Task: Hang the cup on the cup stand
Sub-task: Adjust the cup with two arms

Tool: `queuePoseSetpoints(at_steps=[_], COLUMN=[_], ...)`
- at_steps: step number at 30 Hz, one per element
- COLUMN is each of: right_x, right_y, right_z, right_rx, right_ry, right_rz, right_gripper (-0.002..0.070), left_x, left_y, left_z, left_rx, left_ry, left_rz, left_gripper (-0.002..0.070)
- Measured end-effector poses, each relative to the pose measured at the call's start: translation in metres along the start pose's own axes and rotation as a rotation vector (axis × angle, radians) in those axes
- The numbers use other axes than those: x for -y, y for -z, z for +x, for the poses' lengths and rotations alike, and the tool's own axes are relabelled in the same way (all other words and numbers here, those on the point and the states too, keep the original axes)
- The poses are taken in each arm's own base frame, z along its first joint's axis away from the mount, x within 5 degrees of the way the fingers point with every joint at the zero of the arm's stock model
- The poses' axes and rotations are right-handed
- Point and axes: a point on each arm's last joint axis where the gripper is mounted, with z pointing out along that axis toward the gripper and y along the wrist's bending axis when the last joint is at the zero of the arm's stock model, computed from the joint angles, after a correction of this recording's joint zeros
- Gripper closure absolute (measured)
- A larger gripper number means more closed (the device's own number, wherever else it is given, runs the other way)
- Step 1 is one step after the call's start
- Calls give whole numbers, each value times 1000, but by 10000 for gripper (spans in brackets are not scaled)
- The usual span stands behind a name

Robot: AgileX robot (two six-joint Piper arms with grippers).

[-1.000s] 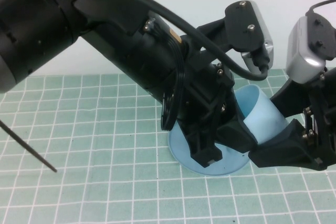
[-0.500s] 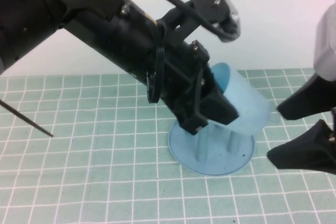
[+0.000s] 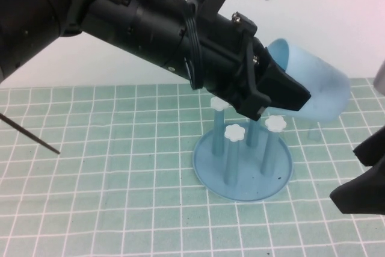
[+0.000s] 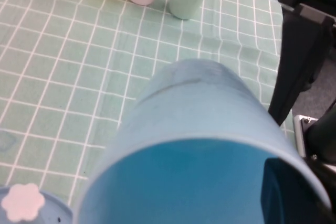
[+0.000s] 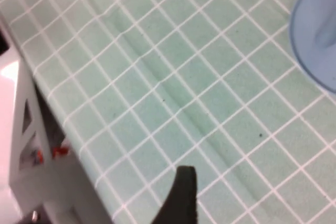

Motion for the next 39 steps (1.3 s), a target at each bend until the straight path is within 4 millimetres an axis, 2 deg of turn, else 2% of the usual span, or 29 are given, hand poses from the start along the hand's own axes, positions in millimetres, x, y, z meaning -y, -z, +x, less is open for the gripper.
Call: queuePoseSetpoints(at_steps=[7, 14, 17, 21, 24, 27, 30, 34, 37, 39], right_x=[-9, -22, -26, -23, -20, -19, -18, -13, -13, -13], right_y=[9, 13, 12, 12, 8, 8, 10, 14, 14, 14], right_z=[23, 69, 88, 109, 119, 120, 120, 121, 121, 121], right_rx=[225, 604, 810, 1079, 1150, 1175, 1219, 1285, 1295, 1295], right_ry=[-166, -377, -500, -758, -908, -1012, -1142, -1319, -1361, -1343], right_rz=[127, 205, 168, 77, 11, -63, -145, -231, -255, -241], right_gripper=[-19, -19, -19, -19, -19, -11, 35, 139, 218, 246], left_x=[0, -4, -8, -15, -17, -19, -18, -17, -17, -17], left_y=[0, 0, -7, -19, -22, -27, -28, -28, -28, -30], left_z=[-7, -19, -16, -3, 1, 10, 12, 12, 12, 12], left_rx=[80, 217, 278, 391, 519, 511, 506, 504, 504, 503], left_ry=[59, 116, 151, 183, 226, 207, 180, 176, 178, 180], left_rz=[4, -14, 25, 81, 135, 127, 136, 148, 142, 133], left_gripper=[666, 666, 666, 666, 666, 666, 666, 666, 666, 666])
